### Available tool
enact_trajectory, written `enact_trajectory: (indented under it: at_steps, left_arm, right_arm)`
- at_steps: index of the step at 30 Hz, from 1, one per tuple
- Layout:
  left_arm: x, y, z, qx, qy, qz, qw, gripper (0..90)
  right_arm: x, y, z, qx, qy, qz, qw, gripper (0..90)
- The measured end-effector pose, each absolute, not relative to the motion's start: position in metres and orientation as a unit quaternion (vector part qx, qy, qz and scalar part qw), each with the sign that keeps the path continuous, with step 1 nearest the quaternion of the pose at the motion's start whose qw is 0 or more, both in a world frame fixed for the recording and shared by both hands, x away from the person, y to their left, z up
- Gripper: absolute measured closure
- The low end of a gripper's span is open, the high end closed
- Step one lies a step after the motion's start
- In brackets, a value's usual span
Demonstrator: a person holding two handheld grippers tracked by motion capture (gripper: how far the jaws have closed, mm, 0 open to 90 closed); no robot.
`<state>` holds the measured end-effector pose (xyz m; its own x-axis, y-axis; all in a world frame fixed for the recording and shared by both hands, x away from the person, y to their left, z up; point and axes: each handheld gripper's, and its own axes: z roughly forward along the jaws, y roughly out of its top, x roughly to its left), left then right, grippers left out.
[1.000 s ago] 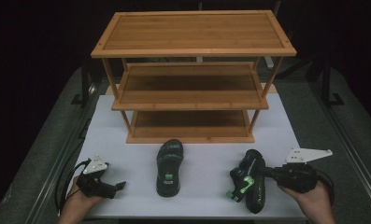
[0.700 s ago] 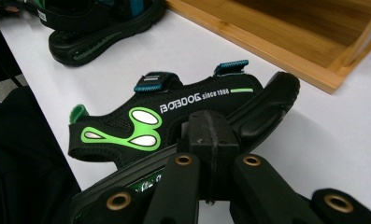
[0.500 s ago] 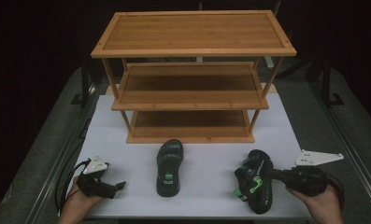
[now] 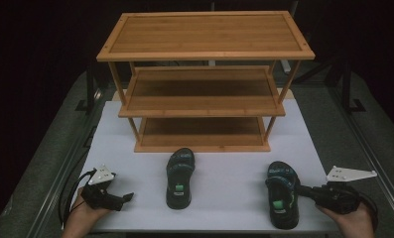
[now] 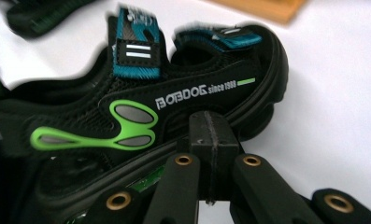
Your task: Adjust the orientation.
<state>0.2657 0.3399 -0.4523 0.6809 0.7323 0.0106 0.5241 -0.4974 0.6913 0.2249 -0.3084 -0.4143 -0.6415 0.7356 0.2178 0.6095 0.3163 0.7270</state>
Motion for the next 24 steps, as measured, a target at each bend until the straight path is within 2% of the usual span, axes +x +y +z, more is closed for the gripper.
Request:
enact_trajectory:
  at_steps: [4, 11, 18, 24]
  left_arm:
    - [0.266, 0.340, -0.452, 0.851, 0.369, 0.153, 0.340, 0.0]
    - [0.266, 0.340, -0.452, 0.851, 0.369, 0.153, 0.340, 0.0]
    - [0.266, 0.340, -0.452, 0.852, 0.369, 0.153, 0.340, 0.0]
    - [0.266, 0.340, -0.452, 0.851, 0.369, 0.153, 0.340, 0.0]
  right_arm:
    - [0.228, -0.311, -0.429, 0.430, 0.809, 0.394, 0.067, 89.9]
    - [0.231, -0.315, -0.435, 0.432, 0.807, 0.397, 0.062, 89.7]
    - [0.229, -0.333, -0.410, 0.441, 0.781, 0.436, 0.076, 76.7]
    - [0.228, -0.319, -0.384, 0.392, 0.784, 0.477, 0.064, 67.7]
